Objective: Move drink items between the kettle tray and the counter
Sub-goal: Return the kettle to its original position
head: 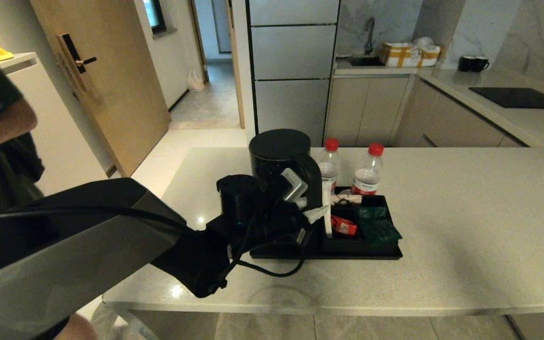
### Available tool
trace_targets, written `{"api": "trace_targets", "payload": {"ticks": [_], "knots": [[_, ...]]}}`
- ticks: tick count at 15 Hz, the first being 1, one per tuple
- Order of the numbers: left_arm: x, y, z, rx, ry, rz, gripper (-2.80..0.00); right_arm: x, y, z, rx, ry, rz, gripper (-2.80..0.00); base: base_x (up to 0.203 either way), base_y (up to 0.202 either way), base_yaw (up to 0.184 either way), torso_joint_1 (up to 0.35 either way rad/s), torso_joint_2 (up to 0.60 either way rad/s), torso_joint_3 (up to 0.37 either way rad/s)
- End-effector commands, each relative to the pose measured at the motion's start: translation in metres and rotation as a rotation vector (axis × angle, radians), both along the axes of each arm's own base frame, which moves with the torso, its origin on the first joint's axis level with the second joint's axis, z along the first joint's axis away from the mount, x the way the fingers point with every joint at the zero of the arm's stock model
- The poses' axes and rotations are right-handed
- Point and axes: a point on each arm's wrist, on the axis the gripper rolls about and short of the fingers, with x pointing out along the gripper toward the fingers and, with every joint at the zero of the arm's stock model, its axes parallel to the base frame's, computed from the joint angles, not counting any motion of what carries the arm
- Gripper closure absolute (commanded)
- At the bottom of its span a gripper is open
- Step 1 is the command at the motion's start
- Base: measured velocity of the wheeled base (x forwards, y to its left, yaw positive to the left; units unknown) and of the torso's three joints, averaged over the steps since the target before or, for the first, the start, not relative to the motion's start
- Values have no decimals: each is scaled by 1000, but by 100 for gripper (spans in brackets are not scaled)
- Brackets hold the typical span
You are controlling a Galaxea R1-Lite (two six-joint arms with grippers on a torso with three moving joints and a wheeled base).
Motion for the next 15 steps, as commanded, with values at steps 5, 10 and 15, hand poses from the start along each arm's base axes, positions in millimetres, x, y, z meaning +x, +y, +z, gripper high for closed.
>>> {"api": "trace_targets", "payload": {"ticks": [5,10,15], "knots": [[-13,11,-48,96,79,35,0,0,0,0,0,-1,0,0,0,0,0,0,0,0],[-15,7,-50,154,106,55,0,0,0,0,0,-1,0,0,0,0,0,0,0,0],[-18,6,-53,169,113,51,-280,0,0,0,0,-1,0,0,0,0,0,0,0,0]]}}
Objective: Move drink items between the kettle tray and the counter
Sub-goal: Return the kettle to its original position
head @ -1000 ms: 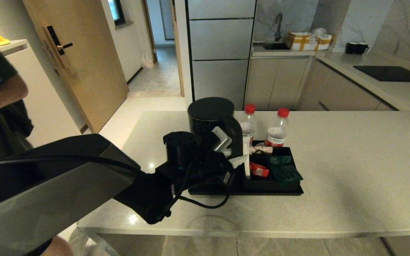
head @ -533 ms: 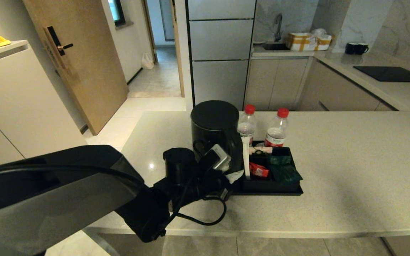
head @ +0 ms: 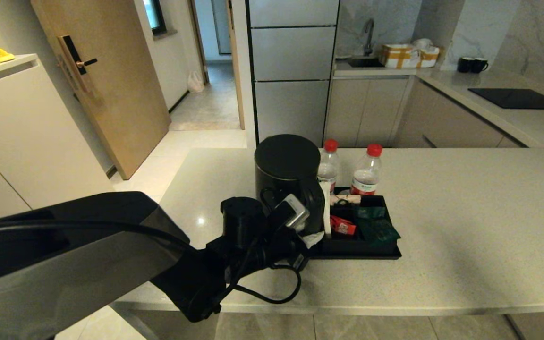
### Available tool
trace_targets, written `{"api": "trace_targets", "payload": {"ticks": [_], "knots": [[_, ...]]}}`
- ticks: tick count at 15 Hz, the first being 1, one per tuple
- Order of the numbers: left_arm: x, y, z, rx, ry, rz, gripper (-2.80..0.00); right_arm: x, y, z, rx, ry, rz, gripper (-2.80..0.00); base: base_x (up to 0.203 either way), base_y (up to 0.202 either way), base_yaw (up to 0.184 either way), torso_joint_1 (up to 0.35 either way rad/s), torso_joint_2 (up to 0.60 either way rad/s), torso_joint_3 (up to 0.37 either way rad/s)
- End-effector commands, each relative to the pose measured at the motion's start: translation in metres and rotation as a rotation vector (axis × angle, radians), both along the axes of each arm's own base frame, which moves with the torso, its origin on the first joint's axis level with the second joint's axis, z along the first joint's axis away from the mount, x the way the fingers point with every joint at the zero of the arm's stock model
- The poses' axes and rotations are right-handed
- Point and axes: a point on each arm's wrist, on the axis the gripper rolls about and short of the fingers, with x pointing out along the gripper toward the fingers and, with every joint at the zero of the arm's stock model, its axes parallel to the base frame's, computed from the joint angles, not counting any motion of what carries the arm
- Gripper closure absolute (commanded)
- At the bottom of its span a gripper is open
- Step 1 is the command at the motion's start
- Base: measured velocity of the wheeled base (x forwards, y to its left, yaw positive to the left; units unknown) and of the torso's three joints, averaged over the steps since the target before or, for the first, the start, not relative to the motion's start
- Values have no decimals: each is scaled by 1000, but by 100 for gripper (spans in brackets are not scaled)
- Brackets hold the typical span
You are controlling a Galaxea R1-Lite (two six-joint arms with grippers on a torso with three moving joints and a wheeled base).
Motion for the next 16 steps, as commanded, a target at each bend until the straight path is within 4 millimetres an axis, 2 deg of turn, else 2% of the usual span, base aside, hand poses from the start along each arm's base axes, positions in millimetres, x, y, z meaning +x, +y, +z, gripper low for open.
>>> {"api": "trace_targets", "payload": {"ticks": [1,7,16], "knots": [[-3,-2,-6,18,8,-8,-280,0,0,0,0,-2,-1,0,0,0,0,0,0,0],[6,-8,2,-23,-38,-1,-280,0,0,0,0,-2,-1,0,0,0,0,0,0,0],[7,-6,12,-42,-59,11,-280,0,0,0,0,-2,-1,0,0,0,0,0,0,0]]}}
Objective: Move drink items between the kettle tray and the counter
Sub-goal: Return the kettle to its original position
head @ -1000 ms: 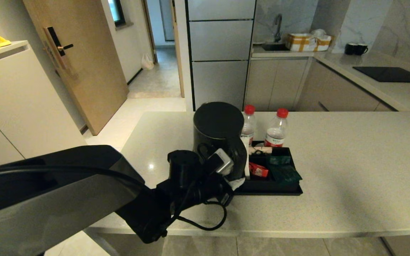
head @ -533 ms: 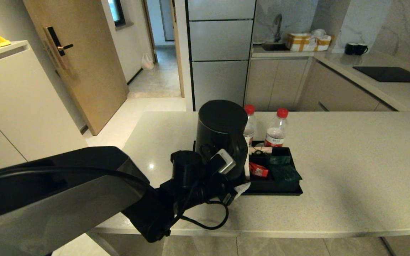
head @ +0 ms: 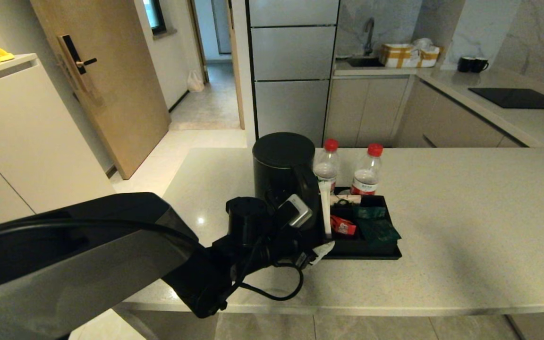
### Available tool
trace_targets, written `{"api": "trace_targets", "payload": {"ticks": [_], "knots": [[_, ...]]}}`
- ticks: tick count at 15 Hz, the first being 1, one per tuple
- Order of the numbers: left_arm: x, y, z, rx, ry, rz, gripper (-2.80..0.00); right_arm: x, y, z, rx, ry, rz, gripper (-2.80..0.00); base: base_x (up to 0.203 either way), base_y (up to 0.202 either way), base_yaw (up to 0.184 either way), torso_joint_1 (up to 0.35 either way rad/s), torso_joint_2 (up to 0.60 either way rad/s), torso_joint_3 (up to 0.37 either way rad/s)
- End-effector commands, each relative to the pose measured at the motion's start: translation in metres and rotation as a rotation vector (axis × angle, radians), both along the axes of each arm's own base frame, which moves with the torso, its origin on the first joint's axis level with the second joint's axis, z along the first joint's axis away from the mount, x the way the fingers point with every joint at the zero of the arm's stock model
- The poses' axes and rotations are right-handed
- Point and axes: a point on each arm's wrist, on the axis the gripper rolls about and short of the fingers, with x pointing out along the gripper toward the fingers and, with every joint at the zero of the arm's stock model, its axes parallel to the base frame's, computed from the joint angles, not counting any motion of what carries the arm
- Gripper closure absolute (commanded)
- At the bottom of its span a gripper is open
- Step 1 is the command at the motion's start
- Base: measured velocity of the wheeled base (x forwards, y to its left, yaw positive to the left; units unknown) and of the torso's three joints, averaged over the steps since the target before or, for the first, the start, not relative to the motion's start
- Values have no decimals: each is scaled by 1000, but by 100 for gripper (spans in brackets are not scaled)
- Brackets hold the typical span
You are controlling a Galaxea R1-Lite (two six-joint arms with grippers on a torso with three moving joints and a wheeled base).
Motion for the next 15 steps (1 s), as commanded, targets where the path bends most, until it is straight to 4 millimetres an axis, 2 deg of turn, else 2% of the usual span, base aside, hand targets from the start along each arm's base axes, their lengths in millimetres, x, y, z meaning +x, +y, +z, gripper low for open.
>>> {"api": "trace_targets", "payload": {"ticks": [1,6,9,15], "knots": [[0,1,4,-10,-16,4,-280,0,0,0,0,-2,0,0,0,0,0,0,0,0],[4,5,6,-19,-35,59,-280,0,0,0,0,-2,0,0,0,0,0,0,0,0],[8,14,10,-22,-46,104,-280,0,0,0,0,-2,0,0,0,0,0,0,0,0],[5,19,4,-9,-36,115,-280,0,0,0,0,-2,0,0,0,0,0,0,0,0]]}}
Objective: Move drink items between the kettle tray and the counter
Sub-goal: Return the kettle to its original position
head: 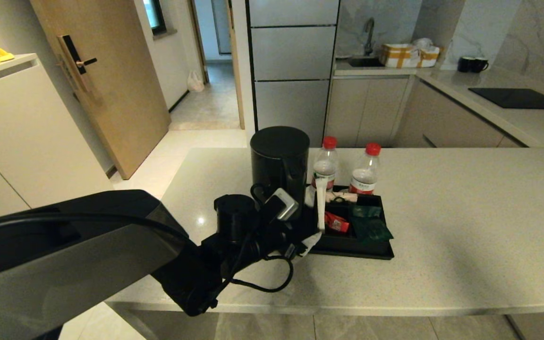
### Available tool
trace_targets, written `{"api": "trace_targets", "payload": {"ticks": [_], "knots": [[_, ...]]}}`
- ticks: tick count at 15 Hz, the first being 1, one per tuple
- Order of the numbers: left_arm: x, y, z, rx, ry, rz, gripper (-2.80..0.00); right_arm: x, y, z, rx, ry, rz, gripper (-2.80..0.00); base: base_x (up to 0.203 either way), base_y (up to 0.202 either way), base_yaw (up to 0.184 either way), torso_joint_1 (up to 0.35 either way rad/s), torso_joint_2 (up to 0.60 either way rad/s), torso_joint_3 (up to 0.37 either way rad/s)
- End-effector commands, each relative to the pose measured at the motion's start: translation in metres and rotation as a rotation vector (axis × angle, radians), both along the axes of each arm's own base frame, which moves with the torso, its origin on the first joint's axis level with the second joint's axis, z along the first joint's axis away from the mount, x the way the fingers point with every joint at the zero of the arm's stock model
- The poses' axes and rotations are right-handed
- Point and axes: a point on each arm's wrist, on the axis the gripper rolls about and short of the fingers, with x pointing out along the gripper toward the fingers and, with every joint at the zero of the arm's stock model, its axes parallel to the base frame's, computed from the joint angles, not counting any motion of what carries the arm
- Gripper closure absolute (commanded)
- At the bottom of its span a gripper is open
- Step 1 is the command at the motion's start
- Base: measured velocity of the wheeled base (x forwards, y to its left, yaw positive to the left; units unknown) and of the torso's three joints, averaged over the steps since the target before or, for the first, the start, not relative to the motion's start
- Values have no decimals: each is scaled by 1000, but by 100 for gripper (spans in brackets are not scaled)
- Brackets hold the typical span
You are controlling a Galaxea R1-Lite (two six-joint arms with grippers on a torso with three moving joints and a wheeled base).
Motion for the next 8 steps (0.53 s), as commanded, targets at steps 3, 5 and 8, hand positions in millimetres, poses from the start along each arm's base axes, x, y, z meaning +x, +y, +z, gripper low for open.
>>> {"api": "trace_targets", "payload": {"ticks": [3,5,8], "knots": [[0,1,6,-22,-37,48,-280,0,0,0,0,-1,0,0,0,0,0,0,0,0],[1,1,8,-29,-46,54,-280,0,0,0,0,-1,0,0,0,0,0,0,0,0],[3,0,12,-46,-69,56,-280,0,0,0,0,-1,0,0,0,0,0,0,0,0]]}}
